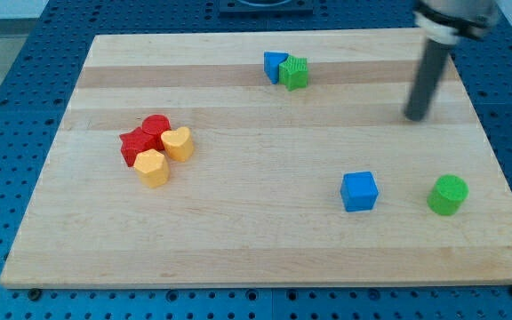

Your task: Place the green circle below the triangle

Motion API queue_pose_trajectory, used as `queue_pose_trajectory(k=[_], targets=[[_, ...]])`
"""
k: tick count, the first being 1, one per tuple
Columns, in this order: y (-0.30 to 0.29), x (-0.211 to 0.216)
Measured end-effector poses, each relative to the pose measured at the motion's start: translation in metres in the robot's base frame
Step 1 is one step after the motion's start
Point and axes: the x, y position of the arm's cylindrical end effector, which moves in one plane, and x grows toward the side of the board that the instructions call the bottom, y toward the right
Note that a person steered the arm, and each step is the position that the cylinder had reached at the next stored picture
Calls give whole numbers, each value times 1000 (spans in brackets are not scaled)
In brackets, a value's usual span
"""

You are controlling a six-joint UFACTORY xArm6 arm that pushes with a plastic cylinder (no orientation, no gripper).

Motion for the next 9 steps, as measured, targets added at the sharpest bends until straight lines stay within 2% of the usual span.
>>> queue_pose_trajectory(k=[1, 2, 3, 5, 6, 7, 8, 9], targets=[[74, 57], [87, 117], [37, 134], [-127, 78], [-180, 39], [-189, 33], [-152, 54], [-142, 81]])
